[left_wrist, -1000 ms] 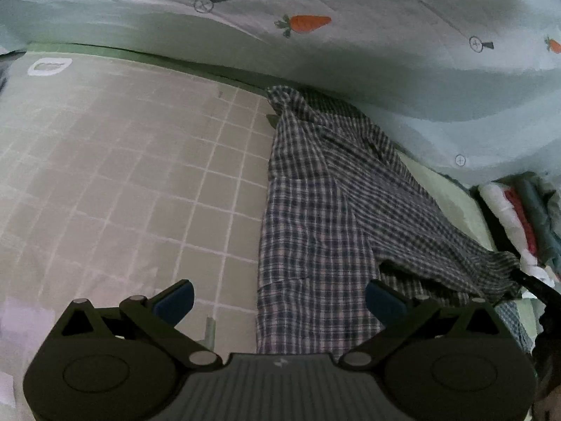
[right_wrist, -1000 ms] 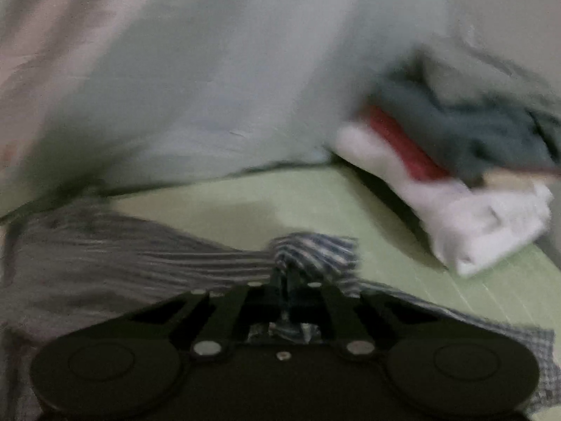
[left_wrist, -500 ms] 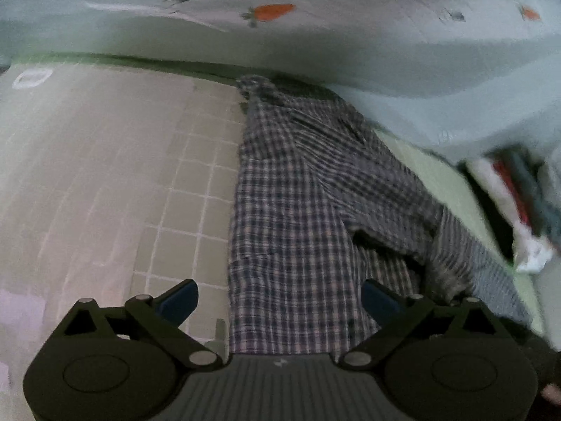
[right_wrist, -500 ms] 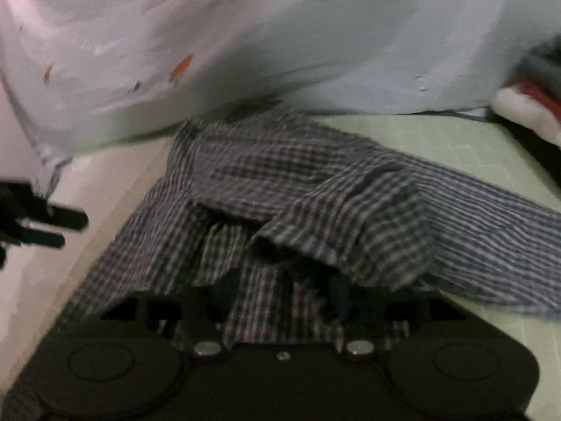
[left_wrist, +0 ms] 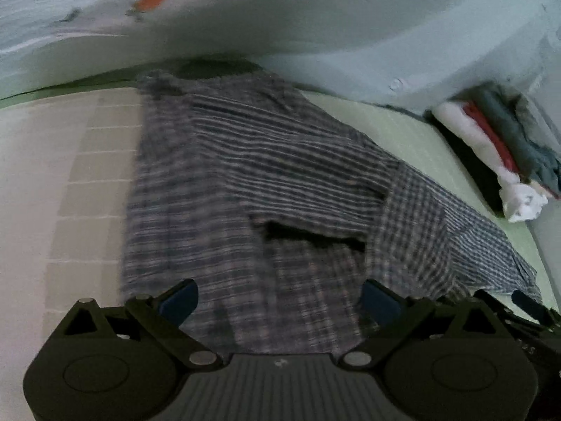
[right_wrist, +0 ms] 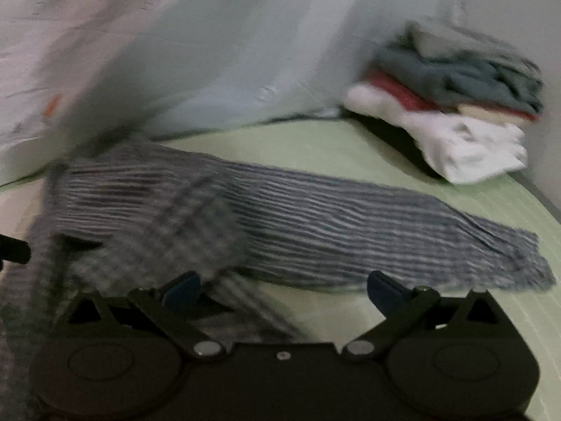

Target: Fold clothes

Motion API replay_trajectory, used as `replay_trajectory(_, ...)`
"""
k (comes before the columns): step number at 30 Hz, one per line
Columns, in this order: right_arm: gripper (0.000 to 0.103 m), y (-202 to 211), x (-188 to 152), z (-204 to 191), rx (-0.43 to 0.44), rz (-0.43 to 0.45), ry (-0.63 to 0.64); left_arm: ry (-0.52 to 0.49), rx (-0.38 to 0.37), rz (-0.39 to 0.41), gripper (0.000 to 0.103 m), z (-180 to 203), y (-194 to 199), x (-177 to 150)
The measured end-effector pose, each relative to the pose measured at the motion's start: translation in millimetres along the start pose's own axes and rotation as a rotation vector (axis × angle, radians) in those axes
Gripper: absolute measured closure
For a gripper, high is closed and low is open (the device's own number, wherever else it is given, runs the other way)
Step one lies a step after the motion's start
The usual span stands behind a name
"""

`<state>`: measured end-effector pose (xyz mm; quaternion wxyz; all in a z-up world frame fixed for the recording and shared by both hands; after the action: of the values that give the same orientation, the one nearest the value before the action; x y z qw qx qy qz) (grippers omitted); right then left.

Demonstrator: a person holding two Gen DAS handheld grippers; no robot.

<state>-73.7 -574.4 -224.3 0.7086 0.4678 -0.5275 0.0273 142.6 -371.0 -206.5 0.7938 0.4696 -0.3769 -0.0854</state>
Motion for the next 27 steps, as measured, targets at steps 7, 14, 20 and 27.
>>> replay_trajectory(7, 0.001, -28.9, -1.6, 28.1, -0.091, -0.054, -0.087, -0.079, -0.074, -0.079, 0.023, 43.1, -35.9, 9.2)
replay_trajectory(14, 0.001, -34.1, -7.9, 32.6, -0.105, -0.078, -0.110, -0.109, -0.126, -0.135, 0.057, 68.6, -56.5, 15.6)
replay_trajectory(20, 0.001, -37.5, -13.6, 36.0, -0.114, -0.096, -0.126, -0.095, -0.131, -0.136, 0.071, 76.1, -59.2, 11.3)
replay_trajectory(27, 0.001, -26.1, -15.7, 33.0, -0.106, -0.079, -0.110, -0.063, -0.176, -0.169, 0.071, 75.9, -68.2, 6.5)
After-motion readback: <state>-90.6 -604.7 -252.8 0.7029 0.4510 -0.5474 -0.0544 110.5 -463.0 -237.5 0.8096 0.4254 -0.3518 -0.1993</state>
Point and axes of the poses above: each gripper's, at about its wrist camera, not at the fingertips, and y roughly against the way its jaws point, z to its right, x to its top, the point moved 4 cm from there along -y, roughly the way its jaws point, and after that the axes turned 2 degrees about -x, right-handed, at the moved point
